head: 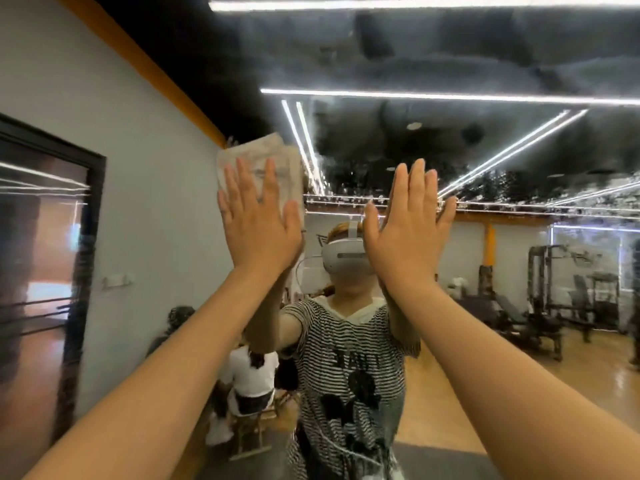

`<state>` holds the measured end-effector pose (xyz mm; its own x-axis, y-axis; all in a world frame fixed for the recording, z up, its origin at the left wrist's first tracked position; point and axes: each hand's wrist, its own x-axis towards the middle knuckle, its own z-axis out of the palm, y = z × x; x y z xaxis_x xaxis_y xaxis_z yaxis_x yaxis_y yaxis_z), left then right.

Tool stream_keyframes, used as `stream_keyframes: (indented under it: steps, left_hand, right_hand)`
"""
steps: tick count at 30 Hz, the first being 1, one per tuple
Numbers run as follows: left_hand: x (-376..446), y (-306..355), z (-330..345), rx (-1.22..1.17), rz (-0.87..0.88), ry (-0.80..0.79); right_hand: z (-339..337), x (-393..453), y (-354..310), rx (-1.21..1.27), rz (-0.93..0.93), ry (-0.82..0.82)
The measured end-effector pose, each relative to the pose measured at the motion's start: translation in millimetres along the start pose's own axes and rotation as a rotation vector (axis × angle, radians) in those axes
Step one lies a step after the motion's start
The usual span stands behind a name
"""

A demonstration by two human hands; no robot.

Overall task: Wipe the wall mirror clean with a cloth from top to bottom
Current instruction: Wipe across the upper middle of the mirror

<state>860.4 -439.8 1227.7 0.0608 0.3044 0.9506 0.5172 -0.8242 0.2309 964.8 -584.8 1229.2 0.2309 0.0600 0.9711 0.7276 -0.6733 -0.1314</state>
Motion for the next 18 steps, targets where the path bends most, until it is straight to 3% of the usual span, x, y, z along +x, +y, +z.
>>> stream_keyframes:
  steps: [11,18]
  left_hand:
    - [-5,15,4,-0.03,-0.031,0.027]
    - [-6,15,6,-0.023,-0.026,0.045]
  right_hand:
    - [-6,0,18,0.06,-0.139,-0.021]
    - [-33,10,83,-0.013,-0.203,0.069]
